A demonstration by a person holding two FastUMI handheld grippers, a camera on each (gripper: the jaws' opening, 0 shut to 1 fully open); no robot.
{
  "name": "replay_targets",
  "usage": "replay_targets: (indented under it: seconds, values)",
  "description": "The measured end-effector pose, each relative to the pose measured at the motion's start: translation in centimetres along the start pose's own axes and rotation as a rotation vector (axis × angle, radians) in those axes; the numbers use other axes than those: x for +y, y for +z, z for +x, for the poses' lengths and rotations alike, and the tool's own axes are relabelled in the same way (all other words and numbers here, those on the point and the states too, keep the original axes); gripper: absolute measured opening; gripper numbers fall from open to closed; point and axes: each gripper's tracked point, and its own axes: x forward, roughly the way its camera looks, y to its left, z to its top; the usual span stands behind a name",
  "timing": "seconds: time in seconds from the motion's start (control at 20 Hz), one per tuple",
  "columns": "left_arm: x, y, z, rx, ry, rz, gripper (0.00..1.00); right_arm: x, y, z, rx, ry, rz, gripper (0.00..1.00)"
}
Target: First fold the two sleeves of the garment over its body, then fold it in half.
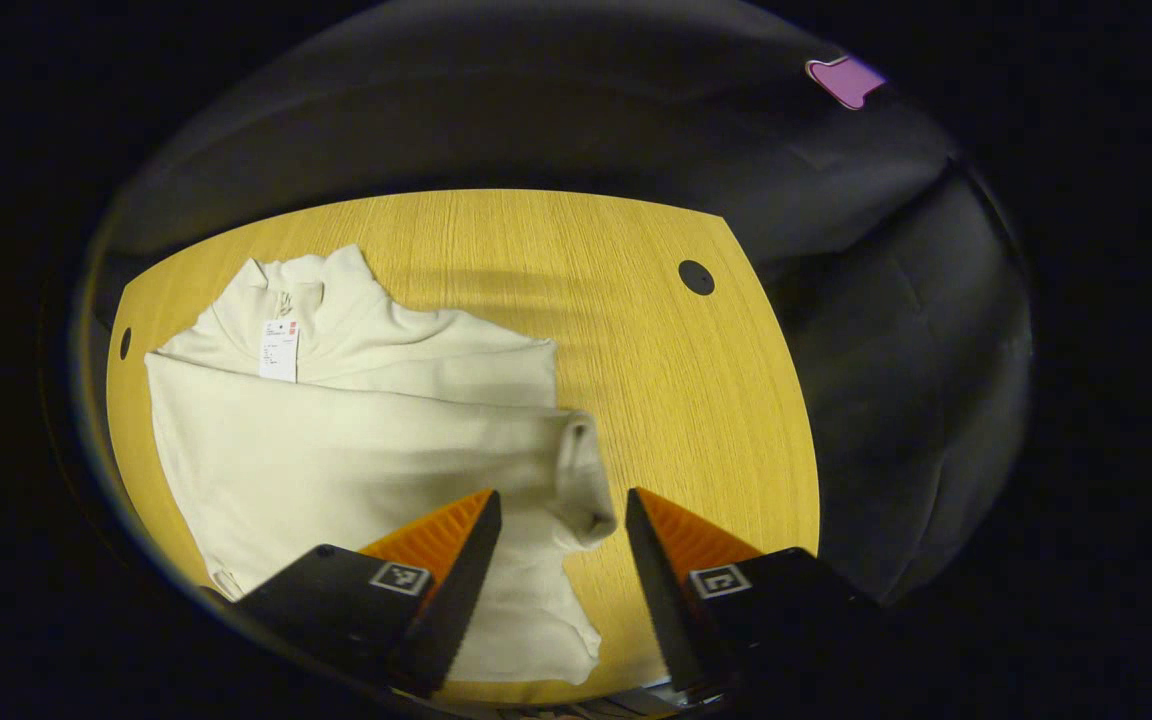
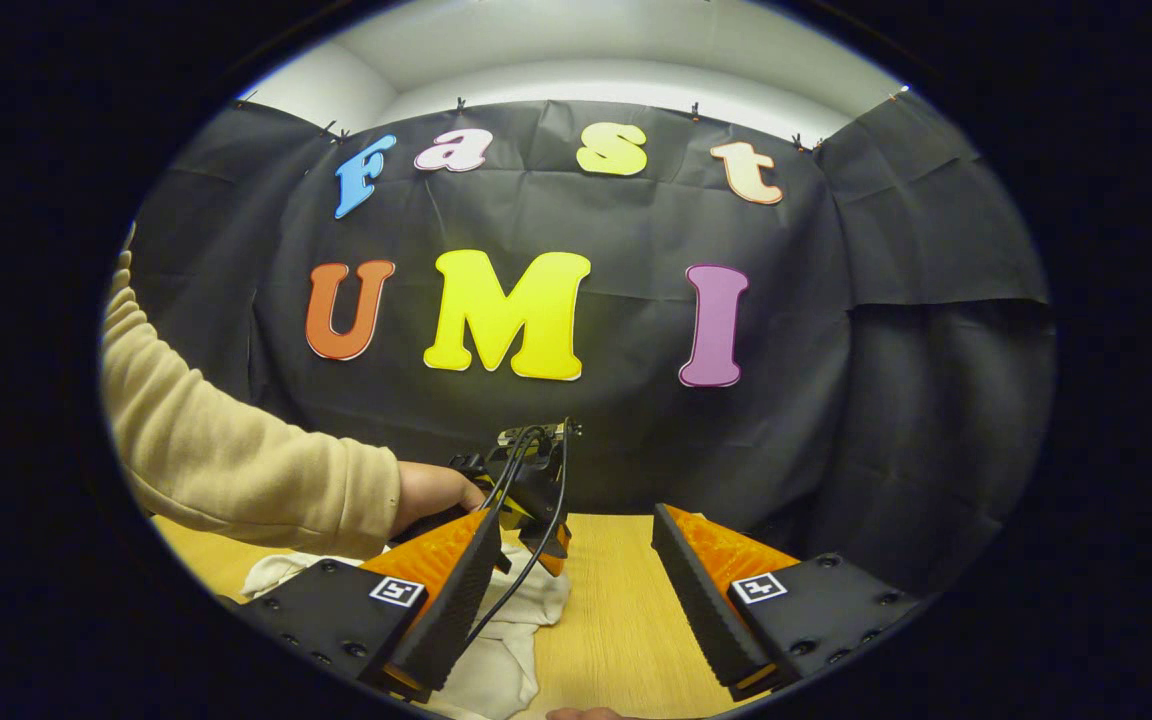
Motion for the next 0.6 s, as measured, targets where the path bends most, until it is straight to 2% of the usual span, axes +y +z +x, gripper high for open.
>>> replay_targets:
  seconds: [0.25, 0.6]
  values:
    - [1.7, -0.3, -2.8, -0.072, 0.01, -0.005, 0.99, 1.1, 0.1, -0.6, 0.004, 0.022, -0.012, 0.95]
    - [8.7, -1.7, -9.1, -0.276, 0.117, 0.044, 0.99, 5.2, 0.1, -0.7, 0.006, 0.07, -0.048, 0.95]
